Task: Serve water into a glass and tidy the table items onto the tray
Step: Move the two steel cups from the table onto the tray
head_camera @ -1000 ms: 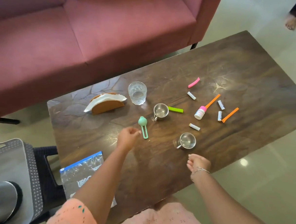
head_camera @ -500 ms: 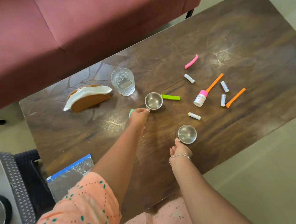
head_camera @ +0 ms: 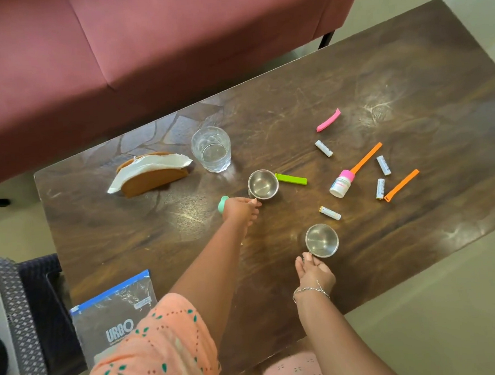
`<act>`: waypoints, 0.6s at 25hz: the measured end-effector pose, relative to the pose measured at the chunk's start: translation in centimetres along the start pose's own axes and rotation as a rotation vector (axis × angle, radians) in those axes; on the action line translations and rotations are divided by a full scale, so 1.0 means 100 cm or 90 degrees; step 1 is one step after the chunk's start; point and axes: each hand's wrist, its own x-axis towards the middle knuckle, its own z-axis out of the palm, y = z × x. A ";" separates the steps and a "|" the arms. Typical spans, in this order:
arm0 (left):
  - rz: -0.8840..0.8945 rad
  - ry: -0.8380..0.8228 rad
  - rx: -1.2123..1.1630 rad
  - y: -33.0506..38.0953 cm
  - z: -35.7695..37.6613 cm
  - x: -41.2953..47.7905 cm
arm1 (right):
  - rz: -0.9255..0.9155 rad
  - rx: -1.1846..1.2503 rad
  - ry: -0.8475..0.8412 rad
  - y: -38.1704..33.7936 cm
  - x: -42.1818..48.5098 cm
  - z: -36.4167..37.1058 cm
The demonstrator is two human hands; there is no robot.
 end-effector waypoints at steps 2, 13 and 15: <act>0.004 0.000 -0.008 -0.003 -0.003 -0.004 | -0.053 -0.014 -0.031 -0.006 -0.001 0.000; 0.018 0.026 -0.140 -0.027 -0.102 -0.079 | -0.139 -0.127 -0.275 -0.002 -0.061 0.042; 0.033 0.049 -0.168 -0.032 -0.135 -0.094 | -0.147 -0.161 -0.333 0.016 -0.083 0.052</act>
